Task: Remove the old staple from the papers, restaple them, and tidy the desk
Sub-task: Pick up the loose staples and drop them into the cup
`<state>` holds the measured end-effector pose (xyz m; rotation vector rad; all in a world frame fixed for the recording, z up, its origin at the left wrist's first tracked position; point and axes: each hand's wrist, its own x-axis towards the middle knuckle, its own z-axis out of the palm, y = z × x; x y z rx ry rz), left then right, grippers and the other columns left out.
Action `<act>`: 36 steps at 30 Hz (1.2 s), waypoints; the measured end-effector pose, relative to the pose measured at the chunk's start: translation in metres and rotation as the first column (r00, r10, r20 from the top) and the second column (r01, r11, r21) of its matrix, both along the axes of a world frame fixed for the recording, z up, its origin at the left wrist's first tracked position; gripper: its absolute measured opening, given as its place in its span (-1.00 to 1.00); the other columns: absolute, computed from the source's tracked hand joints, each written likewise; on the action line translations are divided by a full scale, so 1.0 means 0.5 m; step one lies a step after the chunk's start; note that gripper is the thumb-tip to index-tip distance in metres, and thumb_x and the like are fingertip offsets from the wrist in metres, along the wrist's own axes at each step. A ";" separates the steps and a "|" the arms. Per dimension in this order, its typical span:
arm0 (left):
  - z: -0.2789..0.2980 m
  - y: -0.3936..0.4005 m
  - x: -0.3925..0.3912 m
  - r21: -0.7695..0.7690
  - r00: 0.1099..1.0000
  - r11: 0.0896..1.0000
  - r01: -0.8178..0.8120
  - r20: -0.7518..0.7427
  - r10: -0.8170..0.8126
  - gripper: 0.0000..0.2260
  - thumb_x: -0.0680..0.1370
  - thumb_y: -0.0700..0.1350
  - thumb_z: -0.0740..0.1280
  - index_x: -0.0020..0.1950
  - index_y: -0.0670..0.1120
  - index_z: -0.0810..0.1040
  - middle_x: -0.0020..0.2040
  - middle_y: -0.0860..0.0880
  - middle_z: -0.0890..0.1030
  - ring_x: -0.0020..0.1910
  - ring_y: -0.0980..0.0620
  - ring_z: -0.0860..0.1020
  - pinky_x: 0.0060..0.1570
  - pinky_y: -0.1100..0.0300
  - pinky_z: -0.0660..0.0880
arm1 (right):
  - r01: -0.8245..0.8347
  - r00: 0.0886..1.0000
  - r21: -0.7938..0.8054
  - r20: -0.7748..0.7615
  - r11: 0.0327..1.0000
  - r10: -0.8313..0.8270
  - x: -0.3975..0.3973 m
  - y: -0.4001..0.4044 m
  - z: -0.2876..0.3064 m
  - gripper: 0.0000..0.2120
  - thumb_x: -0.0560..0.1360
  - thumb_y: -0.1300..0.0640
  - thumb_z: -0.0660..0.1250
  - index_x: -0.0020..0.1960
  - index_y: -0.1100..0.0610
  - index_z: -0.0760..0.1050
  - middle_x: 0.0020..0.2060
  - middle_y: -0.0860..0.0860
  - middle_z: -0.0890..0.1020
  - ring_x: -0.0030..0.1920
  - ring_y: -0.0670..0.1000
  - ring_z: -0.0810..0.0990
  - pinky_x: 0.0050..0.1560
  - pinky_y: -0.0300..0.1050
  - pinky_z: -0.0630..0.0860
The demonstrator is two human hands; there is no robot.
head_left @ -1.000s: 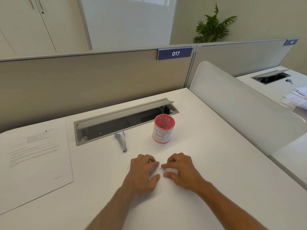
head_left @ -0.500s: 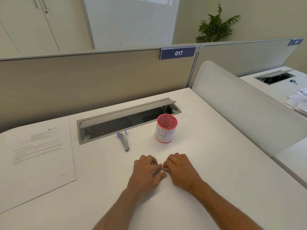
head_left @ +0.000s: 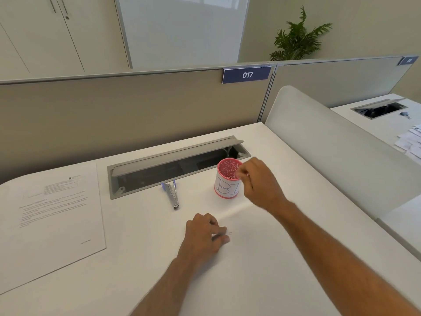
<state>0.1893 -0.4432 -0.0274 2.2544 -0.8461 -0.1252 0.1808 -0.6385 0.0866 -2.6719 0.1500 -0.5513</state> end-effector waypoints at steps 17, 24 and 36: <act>-0.011 0.003 0.031 -0.001 0.947 0.967 0.254 0.204 -0.249 -0.80 0.45 0.07 0.29 -0.15 0.06 0.69 -0.24 0.06 0.63 -0.29 -0.04 0.53 -0.31 0.06 0.48 | 0.053 0.901 -0.412 -0.373 0.910 -0.221 0.125 -0.005 0.036 -0.73 0.52 0.06 0.36 0.21 0.01 0.56 0.14 0.04 0.59 0.20 0.06 0.45 0.18 0.03 0.34; -0.008 0.003 0.033 0.113 0.882 0.943 0.314 0.332 -0.334 -0.89 0.43 -0.19 0.32 -0.16 0.03 0.58 -0.24 0.06 0.54 -0.31 -0.01 0.47 -0.38 0.12 0.45 | 0.113 0.981 -0.257 -0.124 0.960 -0.148 0.095 0.005 0.029 -0.76 0.53 0.02 0.31 0.14 0.05 0.61 0.07 0.04 0.66 0.09 0.06 0.54 0.13 -0.03 0.49; 0.010 -0.004 0.018 0.309 0.832 0.909 0.279 0.395 -0.390 -0.86 0.57 -0.04 0.12 -0.14 -0.02 0.40 -0.21 0.01 0.47 -0.24 -0.03 0.43 -0.29 0.07 0.37 | 0.229 0.973 0.441 -0.067 0.868 -0.223 -0.094 0.062 -0.081 -0.90 0.36 0.19 0.50 -0.15 0.03 0.67 -0.29 -0.12 0.67 -0.37 -0.17 0.50 -0.28 -0.45 0.41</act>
